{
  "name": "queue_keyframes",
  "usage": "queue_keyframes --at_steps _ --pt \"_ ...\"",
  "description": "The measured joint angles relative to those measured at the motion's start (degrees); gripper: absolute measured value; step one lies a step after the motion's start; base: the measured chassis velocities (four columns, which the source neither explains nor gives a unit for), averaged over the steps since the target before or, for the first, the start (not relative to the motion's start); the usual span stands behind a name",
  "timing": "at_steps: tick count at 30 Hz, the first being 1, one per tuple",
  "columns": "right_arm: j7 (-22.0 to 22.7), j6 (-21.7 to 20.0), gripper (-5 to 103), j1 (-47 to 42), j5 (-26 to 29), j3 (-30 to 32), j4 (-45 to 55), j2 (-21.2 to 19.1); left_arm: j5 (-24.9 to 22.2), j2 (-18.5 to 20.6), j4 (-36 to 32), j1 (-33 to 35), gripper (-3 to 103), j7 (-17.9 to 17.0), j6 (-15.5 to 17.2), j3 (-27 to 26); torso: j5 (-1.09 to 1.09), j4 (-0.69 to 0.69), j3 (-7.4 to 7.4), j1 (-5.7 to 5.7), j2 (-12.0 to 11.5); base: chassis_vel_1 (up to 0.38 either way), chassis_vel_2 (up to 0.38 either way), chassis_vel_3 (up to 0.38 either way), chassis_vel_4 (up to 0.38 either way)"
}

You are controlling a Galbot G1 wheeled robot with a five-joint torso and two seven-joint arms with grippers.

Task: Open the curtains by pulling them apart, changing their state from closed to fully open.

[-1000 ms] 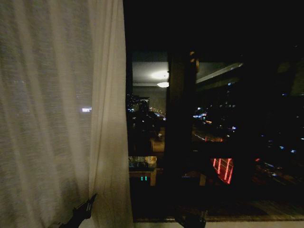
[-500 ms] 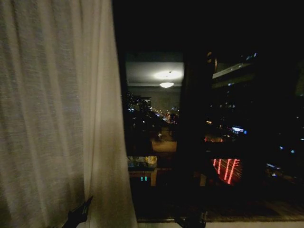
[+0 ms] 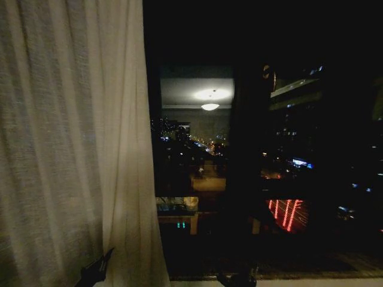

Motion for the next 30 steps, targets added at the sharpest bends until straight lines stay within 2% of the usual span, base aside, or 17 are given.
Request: queue_keyframes --at_steps 12,19,26,27,28,29,30 --pt "0.1 1.2 100 0.0 0.6 -0.3 -0.4 0.0 -0.2 0.2 -0.4 0.9 0 0.4 -0.6 -1.0 -0.04 0.01 -0.01 0.01 0.0 0.194 0.196 -0.196 -0.190" --pt "0.1 1.4 100 0.3 0.6 -0.2 -0.6 0.0 -0.1 -0.2 -0.5 1.0 0 0.5 -0.4 -1.1 0.03 0.00 0.00 0.00 0.0 0.019 0.014 -0.012 -0.023" --pt "0.1 1.4 100 0.4 0.6 -0.5 -0.9 0.0 -0.1 -0.2 -0.5 1.3 0 0.3 -0.3 -2.5 0.01 0.00 0.00 0.00 0.0 0.000 0.000 0.000 0.000" --pt "0.1 1.5 100 0.4 0.5 -0.6 -0.9 0.0 -0.2 -0.2 -0.5 1.4 0 -0.1 -0.3 -2.8 0.01 0.00 0.00 0.00 0.0 0.000 0.000 0.000 0.000" --pt "0.0 1.5 100 0.4 0.5 -0.7 -1.0 0.0 -0.2 -0.6 -0.8 1.4 0 -3.0 0.0 -3.9 -0.03 0.01 0.00 0.01 0.0 0.000 0.000 0.000 0.000" --pt "0.0 1.5 100 0.4 0.5 -0.7 -1.0 0.0 -0.5 -0.9 -0.7 1.2 0 -4.2 0.1 -4.7 -0.04 0.01 0.00 0.00 0.0 0.000 0.000 0.000 0.000" --pt "0.0 1.5 100 0.4 0.5 -0.7 -1.0 0.0 -0.5 -0.9 -0.7 1.2 0 -4.2 0.1 -4.7 -0.04 0.01 0.00 0.00 0.0 0.000 0.000 0.000 0.000"
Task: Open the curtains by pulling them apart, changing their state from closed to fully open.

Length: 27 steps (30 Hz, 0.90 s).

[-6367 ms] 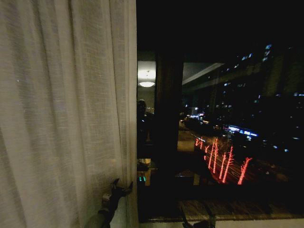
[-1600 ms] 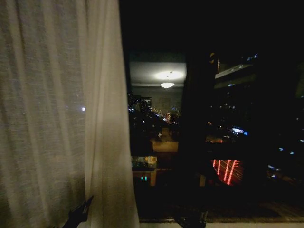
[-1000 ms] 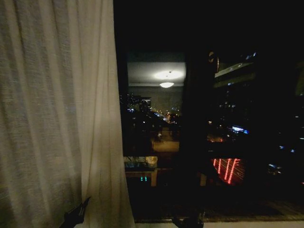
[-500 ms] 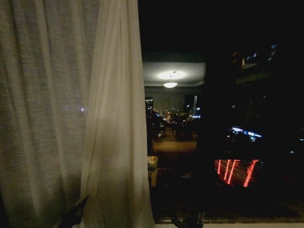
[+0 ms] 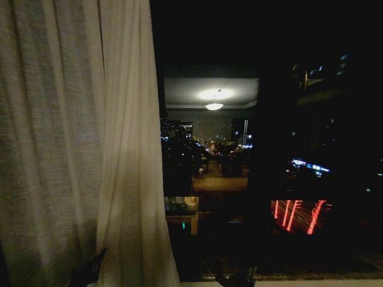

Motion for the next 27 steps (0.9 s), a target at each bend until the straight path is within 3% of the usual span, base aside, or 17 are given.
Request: queue_keyframes --at_steps 8,17,27 --pt "0.0 0.2 100 -0.1 0.2 0.8 0.0 0.0 -4.1 1.0 3.0 0.2 0 -1.3 -0.2 -7.4 0.04 -0.02 0.00 0.00 0.0 0.000 0.000 0.000 0.000" --pt "0.0 0.6 100 0.5 0.7 1.0 -0.8 0.0 -10.3 5.4 11.0 2.2 0 -0.8 -3.3 -17.3 0.03 -0.01 0.00 0.00 0.0 0.000 0.000 0.000 0.000" --pt "-0.1 0.7 100 1.3 1.2 0.6 -1.7 0.0 -10.9 6.3 14.0 1.8 0 -1.9 -4.0 -18.9 0.02 -0.01 0.00 0.00 0.0 0.000 0.000 0.000 0.000"
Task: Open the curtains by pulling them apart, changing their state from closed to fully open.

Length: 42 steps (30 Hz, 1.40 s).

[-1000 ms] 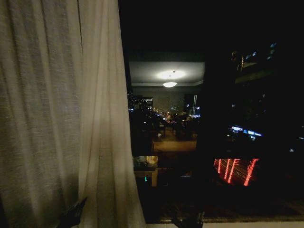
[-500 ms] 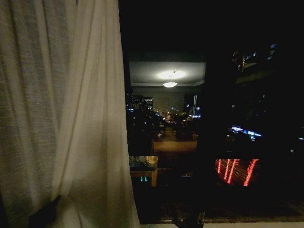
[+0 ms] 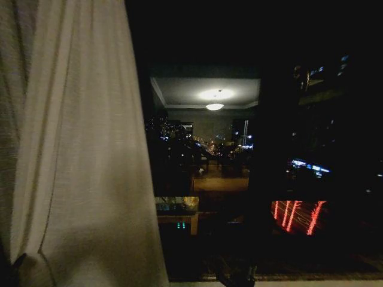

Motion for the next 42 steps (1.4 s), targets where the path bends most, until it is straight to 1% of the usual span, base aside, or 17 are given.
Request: queue_keyframes --at_steps 5,8,9,10,12,13,14,15,16,17,18,20,21,24,26,32,42 --pt "0.0 0.1 100 0.1 0.7 0.3 -0.2 0.0 1.6 -0.8 -2.3 -0.4 -2 1.0 0.2 2.0 0.00 0.00 0.00 0.00 0.0 0.000 0.000 0.000 0.000" --pt "0.0 0.1 100 0.3 1.0 0.5 -0.5 0.0 3.1 -2.2 -6.7 0.1 12 7.5 0.0 4.8 0.01 0.00 0.00 0.00 0.0 0.000 0.000 0.000 0.000" --pt "0.0 0.1 100 0.3 1.0 0.5 -0.5 0.0 3.1 -2.2 -6.7 0.1 12 7.5 0.0 4.8 0.01 0.00 0.00 0.00 0.0 0.000 0.000 0.000 0.000" --pt "0.0 0.2 100 0.4 1.0 0.5 -0.5 0.0 3.3 -2.4 -7.4 0.1 18 8.5 0.0 5.3 0.01 0.00 0.00 0.00 0.0 0.000 0.000 0.000 0.000" --pt "0.0 0.4 100 0.4 1.1 0.4 -0.8 0.0 4.0 -2.6 -9.5 0.1 28 13.0 0.3 7.6 0.02 -0.01 0.00 0.00 0.0 0.000 0.000 0.000 0.000" --pt "0.0 0.4 100 0.4 1.1 0.4 -0.8 0.0 4.0 -2.6 -9.5 0.1 28 13.0 0.3 7.6 0.02 -0.01 0.00 0.00 0.0 0.000 0.000 0.000 0.000" --pt "0.0 0.6 100 0.4 1.1 0.3 -1.0 0.0 4.3 -2.2 -9.9 0.0 34 15.0 0.5 8.3 0.01 0.00 0.00 0.00 0.0 0.000 0.000 0.000 0.000" --pt "0.0 0.9 100 0.4 1.0 0.2 -1.2 0.0 4.9 -1.4 -10.1 -0.2 34 17.1 0.9 9.2 0.02 0.00 0.00 0.00 0.0 0.000 0.000 0.000 0.000" --pt "0.0 0.9 100 0.4 1.0 0.2 -1.2 0.0 4.9 -1.4 -10.1 -0.2 34 17.1 0.9 9.2 0.02 0.00 0.00 0.00 0.0 0.000 0.000 0.000 0.000" --pt "0.0 1.2 100 0.2 1.0 0.2 -1.4 0.0 5.2 -0.4 -10.0 -0.6 45 18.6 1.2 10.2 0.02 0.00 0.00 0.00 0.0 0.000 0.000 0.000 0.000" --pt "0.0 1.3 100 0.0 1.0 0.1 -1.4 0.0 5.4 0.5 -9.5 -1.2 45 19.1 1.4 11.0 0.01 0.01 0.00 0.00 0.0 0.000 0.000 0.000 0.000" --pt "0.0 1.6 100 -0.4 0.9 0.2 -1.4 0.0 5.7 2.6 -7.5 -2.8 56 19.4 1.7 12.6 0.01 -0.01 0.00 0.00 0.0 0.000 0.000 0.000 0.000" --pt "0.0 1.6 100 -0.4 0.9 0.2 -1.4 0.0 5.7 2.6 -7.5 -2.8 56 19.4 1.7 12.6 0.01 -0.01 0.00 0.00 0.0 0.000 0.000 0.000 0.000" --pt "0.0 1.9 100 -0.9 0.8 0.7 -1.3 0.0 5.7 6.4 -2.7 -6.6 73 19.5 2.0 15.6 0.00 0.00 0.00 0.00 0.0 0.000 0.000 0.000 0.000" --pt "0.0 1.9 100 -0.9 0.8 0.8 -1.3 0.0 5.6 6.9 -2.0 -7.3 73 19.5 2.1 16.2 0.00 0.01 0.00 0.00 0.0 0.000 0.000 0.000 0.000" --pt "-0.2 1.8 100 -0.3 -0.5 0.1 -1.2 0.0 4.6 11.0 3.1 -15.9 97 19.3 3.8 24.6 0.00 -0.01 0.00 0.00 0.0 0.000 0.000 0.000 0.000" --pt "-0.2 1.7 100 -1.4 -1.4 0.5 -1.1 0.0 4.7 11.3 6.4 -21.7 100 19.2 3.8 32.5 0.00 0.01 0.00 0.00 0.0 0.000 0.000 0.000 0.000"
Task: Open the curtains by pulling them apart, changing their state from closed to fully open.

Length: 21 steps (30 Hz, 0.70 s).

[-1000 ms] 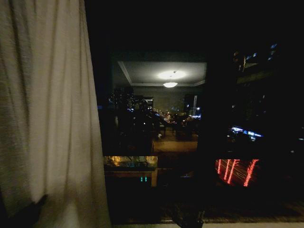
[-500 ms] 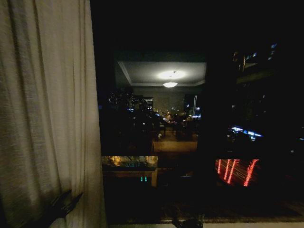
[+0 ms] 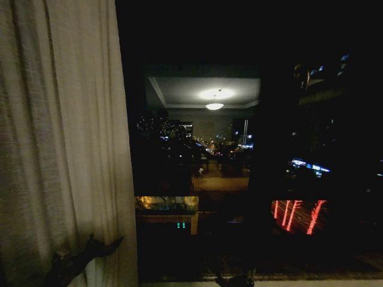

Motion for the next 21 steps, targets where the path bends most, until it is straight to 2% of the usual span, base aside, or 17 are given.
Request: queue_keyframes --at_steps 10,11,15,18,19,20,21 --pt "0.0 0.2 100 -1.0 -1.0 0.6 0.4 0.0 0.1 1.4 7.7 -7.9 100 -0.4 -1.3 5.7 0.00 -0.01 0.00 0.00 0.0 0.000 0.000 0.000 0.000" --pt "0.0 0.3 100 -1.0 -1.3 0.5 0.3 0.0 0.0 1.4 8.3 -8.9 103 0.1 -1.4 6.3 0.01 -0.01 0.00 0.00 0.0 0.000 0.000 0.000 0.000" --pt "0.0 0.3 100 -0.9 -2.0 0.1 0.0 0.0 -0.1 1.1 8.8 -9.8 95 0.6 -1.6 7.1 0.01 -0.02 0.00 0.00 0.0 0.000 0.000 0.000 0.000" --pt "0.1 0.4 100 -1.1 -2.8 -0.4 -0.3 0.0 -0.1 0.4 8.3 -9.4 78 -2.4 -1.6 6.8 0.01 -0.01 0.00 0.00 0.0 0.000 0.000 0.000 0.000" --pt "0.1 0.4 100 -1.1 -2.8 -0.4 -0.3 0.0 -0.1 0.4 8.3 -9.4 78 -2.4 -1.6 6.8 0.01 -0.01 0.00 0.00 0.0 0.000 0.000 0.000 0.000" --pt "0.1 0.4 100 -1.1 -3.1 -0.5 -0.4 0.0 -0.1 0.2 8.1 -9.1 73 -3.5 -1.6 6.4 0.01 -0.01 0.00 0.00 0.0 0.000 0.000 0.000 0.000" --pt "0.1 0.5 100 -1.1 -3.4 -0.8 -0.5 0.0 -0.3 0.0 7.7 -8.7 73 -4.7 -1.5 5.8 0.01 -0.01 0.00 0.00 0.0 0.000 0.000 0.000 0.000"
